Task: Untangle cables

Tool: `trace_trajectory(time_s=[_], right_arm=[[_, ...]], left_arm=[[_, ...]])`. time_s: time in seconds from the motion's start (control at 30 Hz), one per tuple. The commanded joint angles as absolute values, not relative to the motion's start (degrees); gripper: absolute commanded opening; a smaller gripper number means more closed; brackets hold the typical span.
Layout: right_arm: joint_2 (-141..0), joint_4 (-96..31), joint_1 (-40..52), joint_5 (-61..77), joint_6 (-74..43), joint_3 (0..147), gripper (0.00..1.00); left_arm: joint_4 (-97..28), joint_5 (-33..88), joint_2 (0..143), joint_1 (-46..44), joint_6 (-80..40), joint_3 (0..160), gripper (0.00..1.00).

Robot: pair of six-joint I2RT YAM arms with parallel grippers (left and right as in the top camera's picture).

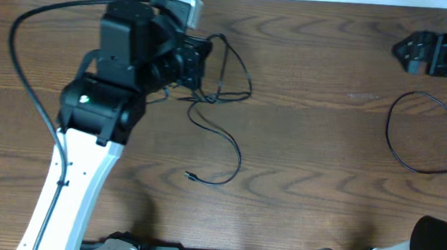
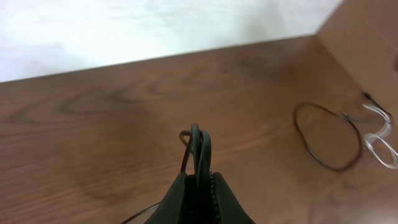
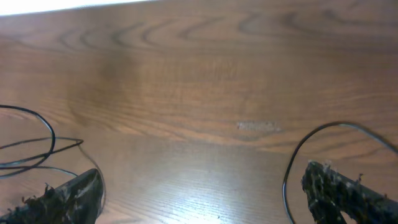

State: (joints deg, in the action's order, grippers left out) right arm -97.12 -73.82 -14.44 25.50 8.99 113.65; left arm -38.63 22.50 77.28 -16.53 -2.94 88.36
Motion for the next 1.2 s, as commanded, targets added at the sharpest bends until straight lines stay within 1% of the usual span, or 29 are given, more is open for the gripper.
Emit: trace_trajectory(time_s=[0.0, 0.03, 0.07, 0.17, 0.27, 0.3, 0.43, 0.5, 0.67, 0.83, 0.93, 1.07, 1.17], right_arm=[[-97.54, -72.88, -11.70, 20.88, 7.09, 110.21, 0.99], [-97.54, -72.42, -10.94, 20.93, 6.83, 108.95, 0.99], [-97.54, -71.88, -10.17, 20.88, 6.68, 107.63, 0.99], [-97.51, -70.94, -8.51, 20.88, 6.22, 104.81, 0.99], [-97.51, -70.26, -7.16, 20.82, 6.20, 102.52, 0.99], [-97.51, -70.04, -6.81, 20.80, 6.20, 102.00, 0.99], [-97.51, -70.06, -4.95, 21.67, 5.67, 100.27, 0.99], [-97.54, -69.89, -3.14, 21.65, 6.24, 99.33, 0.99], [-97.84, -65.76, 5.67, 21.76, 8.86, 94.85, 0.99], [-100.82, -59.75, 13.96, 21.47, 8.86, 91.26, 0.99], [-104.92, -56.66, 17.93, 18.83, 8.84, 90.87, 0.99], [-110.89, -53.01, 20.84, 17.04, 8.62, 90.87, 0.99], [-114.91, -51.96, 21.56, 19.42, 9.82, 90.87, 0.99]], left_arm=[[-37.76, 25.06, 79.66, -19.88, -1.74, 88.36, 0.11], [-37.06, 25.02, 80.47, -21.10, -1.54, 88.36, 0.17], [-36.36, 25.02, 81.03, -21.76, -1.54, 88.36, 0.31], [-34.15, 24.86, 82.56, -22.79, -1.56, 88.36, 0.67], [-33.26, 23.88, 83.18, -22.65, -1.61, 88.36, 0.69], [-33.28, 22.28, 83.18, -22.55, -1.80, 88.36, 0.75], [-33.80, 10.17, 82.83, -21.47, -5.30, 88.36, 0.76], [-34.20, 5.96, 82.43, -20.62, -6.55, 88.36, 0.75], [-35.42, -3.05, 79.70, -16.73, -10.37, 88.36, 0.75], [-39.03, -4.78, 75.96, -12.05, -13.72, 88.36, 0.76], [-41.58, -4.78, 74.13, -9.87, -14.31, 88.36, 0.76], [-44.21, -4.78, 72.12, -9.28, -14.26, 88.36, 0.75], [-44.95, -4.78, 71.11, -9.28, -14.26, 88.36, 0.75]])
